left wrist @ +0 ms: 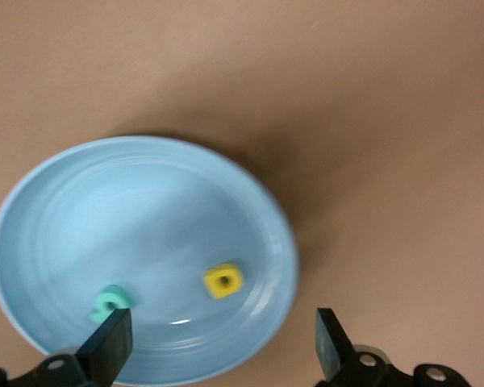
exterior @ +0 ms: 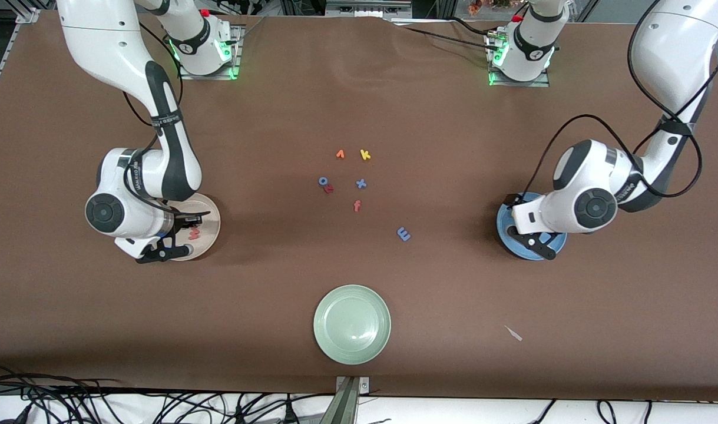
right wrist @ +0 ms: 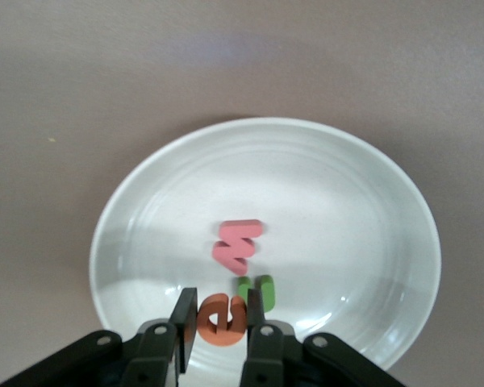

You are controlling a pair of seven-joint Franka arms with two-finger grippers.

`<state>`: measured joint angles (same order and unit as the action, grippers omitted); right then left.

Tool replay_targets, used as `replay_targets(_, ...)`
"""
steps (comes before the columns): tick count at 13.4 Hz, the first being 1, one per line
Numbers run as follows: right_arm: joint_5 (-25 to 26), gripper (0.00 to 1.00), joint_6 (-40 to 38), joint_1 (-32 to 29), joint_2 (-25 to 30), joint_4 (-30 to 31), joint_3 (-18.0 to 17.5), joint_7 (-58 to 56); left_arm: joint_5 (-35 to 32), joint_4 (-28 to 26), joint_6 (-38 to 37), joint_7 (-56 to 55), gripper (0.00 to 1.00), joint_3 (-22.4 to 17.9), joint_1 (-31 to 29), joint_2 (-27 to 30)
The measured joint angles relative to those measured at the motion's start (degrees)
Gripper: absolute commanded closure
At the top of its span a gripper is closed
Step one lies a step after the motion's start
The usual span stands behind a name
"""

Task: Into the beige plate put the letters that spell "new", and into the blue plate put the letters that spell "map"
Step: 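Drop the orange e on the beige plate while the left gripper drops teal, then grasp the blue 3 with the left gripper while the right gripper retracts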

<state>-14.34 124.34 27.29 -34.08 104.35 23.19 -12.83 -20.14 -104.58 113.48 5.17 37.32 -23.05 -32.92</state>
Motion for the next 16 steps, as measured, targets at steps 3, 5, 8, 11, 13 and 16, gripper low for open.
replay_targets(3,-2.9,0.00,0.1,0.3,1.3,1.7,-0.2,0.0,0.1,-0.1,-0.2,-15.1,0.00,3.6,1.3,0.0)
replay_targets(5,-3.2,0.00,-4.7,0.8,2.4,-0.9,-0.2,1.1,0.6,0.1,-0.1,-26.6,0.00,4.2,4.5,-0.1)
replay_targets(8,-3.2,0.00,-12.8,1.0,3.7,-7.0,-0.2,2.3,2.1,2.6,0.1,-41.9,0.00,4.1,9.3,-1.5)
replay_targets(11,-3.2,0.00,-19.5,1.1,3.9,-11.4,-0.2,5.1,4.9,8.1,0.2,-50.8,0.00,3.9,11.8,-5.1)
replay_targets(13,-3.2,0.00,-24.1,1.3,3.8,-13.9,-0.3,7.7,5.4,12.4,0.2,-54.7,0.00,3.4,13.7,-8.8)
replay_targets(16,-1.8,0.00,-30.5,2.4,4.0,-18.4,-0.5,11.0,5.5,18.3,0.4,-65.0,0.00,-3.1,23.6,-12.8)
